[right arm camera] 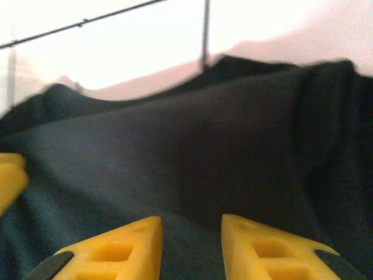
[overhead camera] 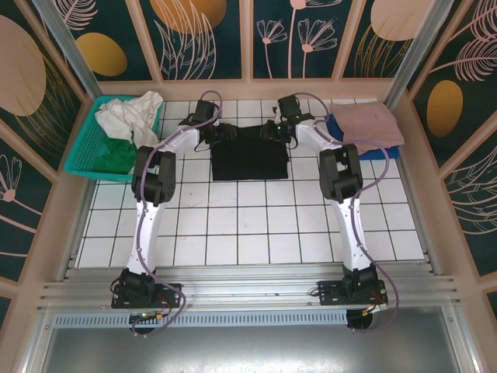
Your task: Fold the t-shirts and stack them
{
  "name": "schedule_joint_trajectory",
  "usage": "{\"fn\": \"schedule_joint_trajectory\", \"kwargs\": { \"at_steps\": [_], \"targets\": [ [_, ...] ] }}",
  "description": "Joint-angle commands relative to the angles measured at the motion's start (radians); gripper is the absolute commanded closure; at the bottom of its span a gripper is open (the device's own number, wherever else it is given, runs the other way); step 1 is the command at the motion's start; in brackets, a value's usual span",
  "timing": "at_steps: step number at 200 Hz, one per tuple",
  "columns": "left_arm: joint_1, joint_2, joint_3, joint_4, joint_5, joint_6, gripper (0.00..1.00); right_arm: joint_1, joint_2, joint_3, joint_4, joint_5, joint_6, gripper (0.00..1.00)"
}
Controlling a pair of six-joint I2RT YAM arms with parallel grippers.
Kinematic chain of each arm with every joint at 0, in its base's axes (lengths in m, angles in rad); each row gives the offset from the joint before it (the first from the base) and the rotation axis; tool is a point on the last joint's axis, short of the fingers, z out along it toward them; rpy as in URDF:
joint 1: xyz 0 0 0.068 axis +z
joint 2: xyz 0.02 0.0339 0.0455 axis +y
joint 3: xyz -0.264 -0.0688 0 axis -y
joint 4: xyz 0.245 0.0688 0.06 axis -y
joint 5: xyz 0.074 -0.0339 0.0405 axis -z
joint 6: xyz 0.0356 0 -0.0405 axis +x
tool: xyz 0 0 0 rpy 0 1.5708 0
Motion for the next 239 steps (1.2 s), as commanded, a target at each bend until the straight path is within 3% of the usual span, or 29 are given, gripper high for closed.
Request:
{"fn": "schedule_joint_trajectory", "kwargs": {
  "at_steps": [1, 59, 99, 135, 165, 187, 210, 239],
  "targets": [
    [0.027, 0.035, 0.030, -0.060, -0.082, 0.026, 0.49, -0.007, -0.021, -0.080, -0.007, 0.054, 0.000, 0.68],
    [0.028, -0.038, 0.041, -0.056, -0.065, 0.036, 0.39, 0.054, -0.314, -0.613, 0.108, 0.153, 0.032, 0.71],
    [0.027, -0.257, -0.108, -0.040, -0.052, 0.059, 0.34, 0.147, -0.613, -0.918, 0.083, 0.227, 0.123, 0.65],
    [-0.007, -0.595, -0.522, 0.098, -0.086, 0.014, 0.32, 0.130, -0.698, -0.868, 0.108, 0.292, 0.052, 0.54],
    [-0.071, -0.765, -0.874, 0.209, -0.069, -0.082, 0.34, 0.082, -0.522, -0.673, 0.113, 0.342, -0.033, 0.50],
    [-0.093, -0.822, -1.080, 0.315, -0.043, -0.164, 0.36, 0.046, -0.370, -0.544, 0.075, 0.257, -0.052, 0.49],
    [-0.101, -0.800, -1.155, 0.364, -0.028, -0.198, 0.39, 0.054, -0.347, -0.572, 0.079, 0.216, -0.056, 0.49],
    [-0.101, -0.724, -1.109, 0.349, -0.043, -0.180, 0.39, 0.061, -0.472, -0.784, 0.163, 0.140, -0.017, 0.47]
  ]
}}
